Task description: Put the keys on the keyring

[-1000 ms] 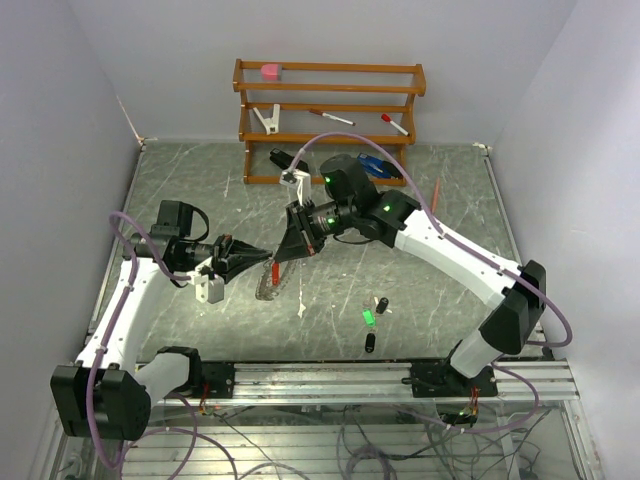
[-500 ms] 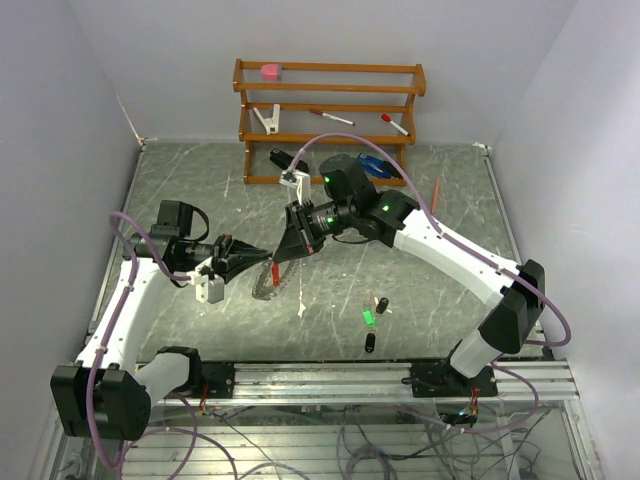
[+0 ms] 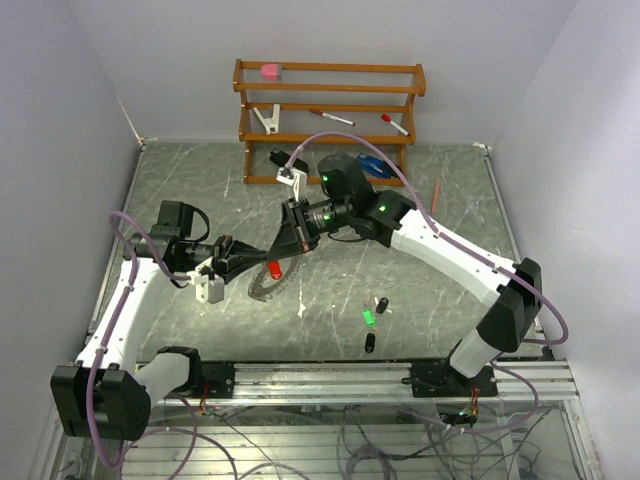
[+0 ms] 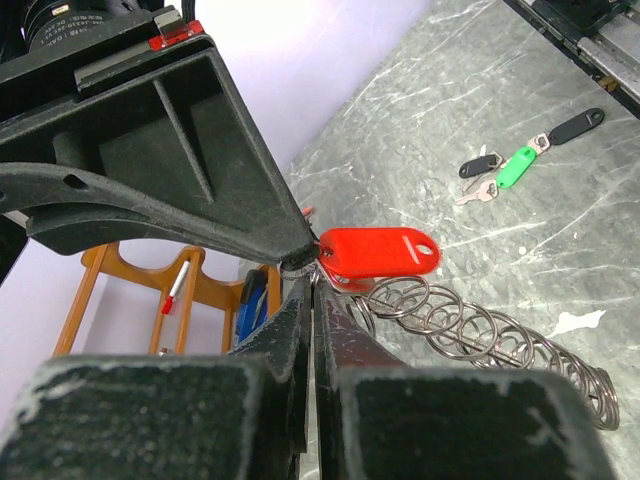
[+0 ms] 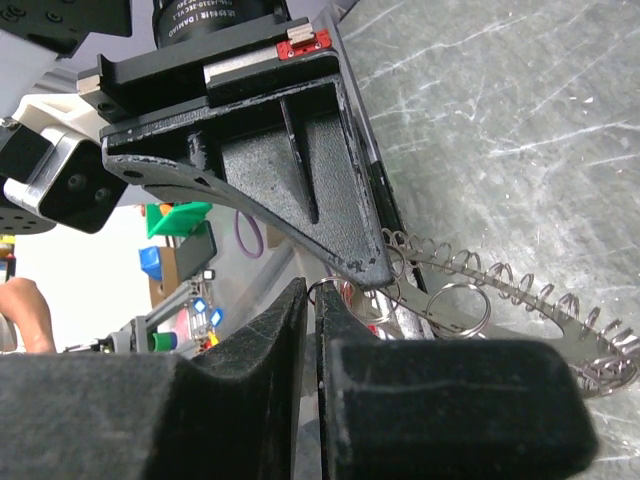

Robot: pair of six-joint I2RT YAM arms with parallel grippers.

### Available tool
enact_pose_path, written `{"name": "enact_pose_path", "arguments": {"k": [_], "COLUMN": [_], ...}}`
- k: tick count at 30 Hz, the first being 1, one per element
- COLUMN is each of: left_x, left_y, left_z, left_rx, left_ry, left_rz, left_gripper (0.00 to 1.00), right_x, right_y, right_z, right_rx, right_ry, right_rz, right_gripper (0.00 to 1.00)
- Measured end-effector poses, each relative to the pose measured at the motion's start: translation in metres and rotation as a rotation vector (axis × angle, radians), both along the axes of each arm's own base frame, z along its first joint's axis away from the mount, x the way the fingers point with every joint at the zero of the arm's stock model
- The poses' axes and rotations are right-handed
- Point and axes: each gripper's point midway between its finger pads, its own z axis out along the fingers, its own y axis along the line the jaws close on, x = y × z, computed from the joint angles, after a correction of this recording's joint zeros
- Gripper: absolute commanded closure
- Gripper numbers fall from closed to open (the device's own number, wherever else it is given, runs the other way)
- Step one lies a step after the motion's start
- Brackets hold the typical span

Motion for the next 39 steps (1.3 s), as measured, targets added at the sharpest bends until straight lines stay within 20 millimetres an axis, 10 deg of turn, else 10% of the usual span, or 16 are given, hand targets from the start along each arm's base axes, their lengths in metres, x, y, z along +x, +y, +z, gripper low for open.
{"name": "enact_pose_path", "arguments": {"k": [39], "left_x": [0.003], "left_y": [-0.001], "left_z": [-0.011], "left_rx": [0.011], "left_ry": [0.120], "left_rz": [-0.002], "left_gripper": [0.93], "right_x": [-0.001], "right_y": [0.006], "right_z": [-0.006], "right_rx": [0.015], "right_ry": [0.101], "right_rz": [-0.047], "right_gripper": [0.80]}}
